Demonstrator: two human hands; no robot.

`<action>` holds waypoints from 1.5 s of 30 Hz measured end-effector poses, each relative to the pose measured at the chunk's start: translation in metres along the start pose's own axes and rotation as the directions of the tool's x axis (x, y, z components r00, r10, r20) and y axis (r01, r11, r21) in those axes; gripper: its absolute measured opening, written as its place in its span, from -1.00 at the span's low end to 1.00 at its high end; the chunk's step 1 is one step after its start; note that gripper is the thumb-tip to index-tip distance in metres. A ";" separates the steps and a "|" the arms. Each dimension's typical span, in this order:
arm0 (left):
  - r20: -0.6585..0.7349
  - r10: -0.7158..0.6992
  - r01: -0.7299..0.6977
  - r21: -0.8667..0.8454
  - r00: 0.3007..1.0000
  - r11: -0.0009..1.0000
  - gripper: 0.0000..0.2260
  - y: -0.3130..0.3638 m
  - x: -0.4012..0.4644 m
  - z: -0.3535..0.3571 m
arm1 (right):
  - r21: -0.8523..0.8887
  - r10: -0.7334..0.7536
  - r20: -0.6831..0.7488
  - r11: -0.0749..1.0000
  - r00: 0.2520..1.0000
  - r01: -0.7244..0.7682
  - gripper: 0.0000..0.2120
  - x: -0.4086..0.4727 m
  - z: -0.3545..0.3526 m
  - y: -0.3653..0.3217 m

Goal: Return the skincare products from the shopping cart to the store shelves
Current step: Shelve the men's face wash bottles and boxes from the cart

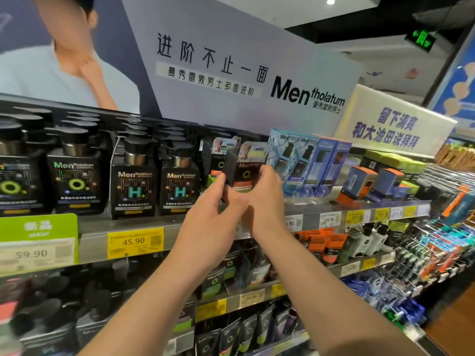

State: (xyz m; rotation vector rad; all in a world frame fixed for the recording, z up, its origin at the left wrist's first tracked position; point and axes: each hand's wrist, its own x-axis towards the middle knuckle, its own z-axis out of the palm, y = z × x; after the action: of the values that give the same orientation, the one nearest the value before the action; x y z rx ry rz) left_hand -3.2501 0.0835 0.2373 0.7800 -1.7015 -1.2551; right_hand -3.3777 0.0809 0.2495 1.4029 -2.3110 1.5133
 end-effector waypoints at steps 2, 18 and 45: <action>0.004 -0.019 0.019 -0.021 1.000 1.000 -0.37 -0.001 0.002 -0.002 | -0.045 0.021 0.022 0.999 1.000 -0.020 -0.30 0.003 0.010 0.000; 0.072 -0.084 0.091 -0.104 0.994 0.990 -0.34 0.006 0.011 0.000 | -0.144 0.042 0.048 0.989 0.998 -0.035 -0.44 0.005 0.026 0.003; 0.064 -0.050 0.055 -0.092 0.997 0.994 -0.37 -0.003 0.018 0.000 | -0.289 0.154 -0.042 0.944 0.987 -0.159 -0.77 0.030 0.037 0.003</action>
State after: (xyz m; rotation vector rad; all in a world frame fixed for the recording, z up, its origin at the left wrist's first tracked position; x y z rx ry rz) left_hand -3.2578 0.0676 0.2395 0.7410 -1.6673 -1.3979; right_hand -3.3823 0.0339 0.2425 1.1510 -2.5574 1.1449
